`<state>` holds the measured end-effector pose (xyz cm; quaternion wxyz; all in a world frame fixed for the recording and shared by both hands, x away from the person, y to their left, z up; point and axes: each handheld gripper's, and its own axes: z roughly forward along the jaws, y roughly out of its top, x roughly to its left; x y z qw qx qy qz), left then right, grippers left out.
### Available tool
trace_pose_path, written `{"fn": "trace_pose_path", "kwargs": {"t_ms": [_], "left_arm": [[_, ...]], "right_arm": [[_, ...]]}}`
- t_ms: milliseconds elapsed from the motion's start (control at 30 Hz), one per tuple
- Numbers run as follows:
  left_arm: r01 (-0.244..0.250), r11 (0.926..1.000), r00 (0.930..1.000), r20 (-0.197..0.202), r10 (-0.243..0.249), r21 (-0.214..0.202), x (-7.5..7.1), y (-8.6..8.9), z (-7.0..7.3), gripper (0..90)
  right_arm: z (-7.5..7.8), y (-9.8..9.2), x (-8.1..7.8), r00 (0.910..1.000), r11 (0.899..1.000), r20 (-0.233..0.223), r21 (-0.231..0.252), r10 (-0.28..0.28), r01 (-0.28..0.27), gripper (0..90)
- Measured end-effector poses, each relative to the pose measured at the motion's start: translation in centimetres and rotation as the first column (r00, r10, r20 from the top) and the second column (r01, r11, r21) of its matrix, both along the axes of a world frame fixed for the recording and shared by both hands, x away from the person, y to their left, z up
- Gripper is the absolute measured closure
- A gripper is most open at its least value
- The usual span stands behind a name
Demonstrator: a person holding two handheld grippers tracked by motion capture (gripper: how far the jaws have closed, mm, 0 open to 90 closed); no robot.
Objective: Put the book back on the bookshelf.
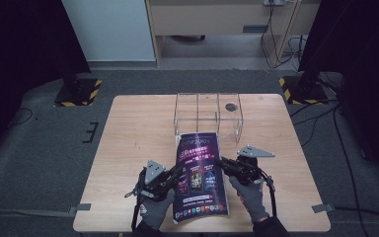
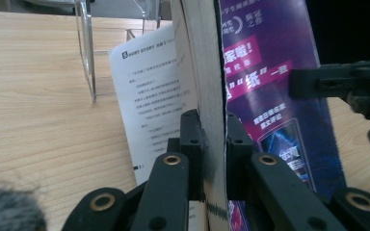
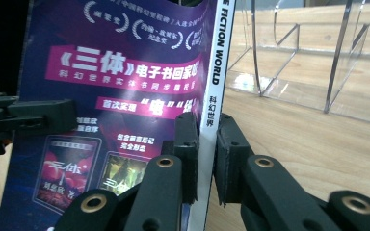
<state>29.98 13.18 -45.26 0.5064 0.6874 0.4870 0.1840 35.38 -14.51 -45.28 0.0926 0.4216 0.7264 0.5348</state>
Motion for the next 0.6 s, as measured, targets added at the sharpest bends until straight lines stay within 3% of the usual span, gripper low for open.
{"fn": "trace_pose_path", "kwargs": {"t_ms": [300,600], "left_arm": [[-0.003,0.9999,0.9994,-0.036,0.004,0.011,1.3,0.1,-0.3,78.3],[0.011,0.9995,0.9974,-0.07,-0.013,-0.029,3.1,0.4,-1.2,74.9]], "right_arm": [[0.4,0.1,-0.5,0.9994,1.0,0.021,-0.009,0.026,-0.026,82.1],[0.4,0.1,-0.7,0.9985,0.999,0.024,-0.024,0.049,-0.049,82.2]]}}
